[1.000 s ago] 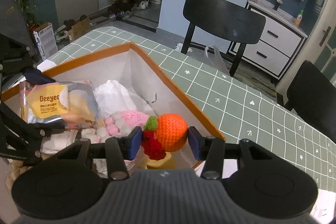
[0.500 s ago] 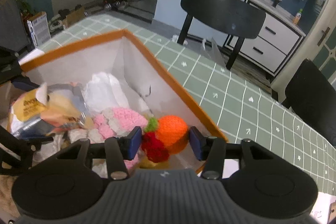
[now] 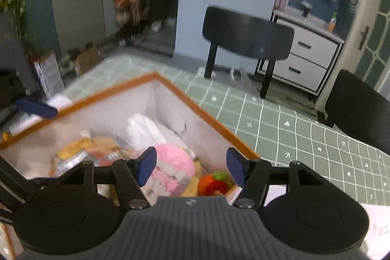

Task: Organize soft objects
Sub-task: 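Withdraw both open tools up and away from the box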

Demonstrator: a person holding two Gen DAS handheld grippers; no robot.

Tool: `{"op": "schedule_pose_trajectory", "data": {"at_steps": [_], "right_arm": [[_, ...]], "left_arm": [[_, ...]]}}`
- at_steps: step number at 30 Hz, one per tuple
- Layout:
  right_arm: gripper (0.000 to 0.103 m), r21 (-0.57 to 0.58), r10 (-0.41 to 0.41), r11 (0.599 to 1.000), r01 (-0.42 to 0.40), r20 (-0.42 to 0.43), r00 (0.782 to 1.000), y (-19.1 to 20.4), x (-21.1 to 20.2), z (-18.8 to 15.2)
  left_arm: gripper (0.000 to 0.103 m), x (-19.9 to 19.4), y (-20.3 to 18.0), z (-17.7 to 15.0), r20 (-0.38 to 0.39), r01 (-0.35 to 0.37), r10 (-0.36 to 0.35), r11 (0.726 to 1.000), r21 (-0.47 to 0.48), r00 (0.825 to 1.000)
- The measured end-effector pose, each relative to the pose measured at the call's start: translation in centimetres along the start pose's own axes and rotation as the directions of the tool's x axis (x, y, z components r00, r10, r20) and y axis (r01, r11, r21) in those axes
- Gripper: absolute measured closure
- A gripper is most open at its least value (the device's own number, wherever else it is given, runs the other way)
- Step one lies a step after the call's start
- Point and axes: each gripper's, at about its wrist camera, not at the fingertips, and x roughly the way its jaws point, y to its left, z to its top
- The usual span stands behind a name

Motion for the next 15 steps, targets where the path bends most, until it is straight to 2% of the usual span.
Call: {"op": "schedule_pose_trajectory", "data": {"at_steps": [3,5,8,13,15], "right_arm": [[0.035,0.042,0.020,0.999,-0.022,0.044,0.999,0.2,-2.1,-0.5],[0.019,0.067,0.031,0.997,-0.035,0.064,0.997,0.4,-3.5,-1.0],[0.011,0.090,0.012,0.996,-0.022,0.111,0.994,1.0,-5.3,-2.0],[0.003,0.141,0.013,0.989,-0.033,0.139,0.990,2.3,-8.0,-3.4],[0.003,0.168,0.003,0.985,-0.027,0.144,0.990,2.8,-9.1,-4.0]], "left_arm": [[0.000,-2.0,0.1,-0.7,0.062,0.002,0.006,0.993,-0.116,0.998],[0.000,-3.1,0.1,-1.5,0.083,-0.001,0.015,0.985,-0.173,0.996],[0.000,-4.4,-0.1,-3.0,0.101,0.004,0.023,0.965,-0.260,0.995],[0.000,-6.9,-0.3,-5.0,0.155,0.003,0.057,0.932,-0.363,0.986],[0.000,-7.8,-0.4,-5.6,0.167,-0.008,0.080,0.919,-0.394,0.983]]}}
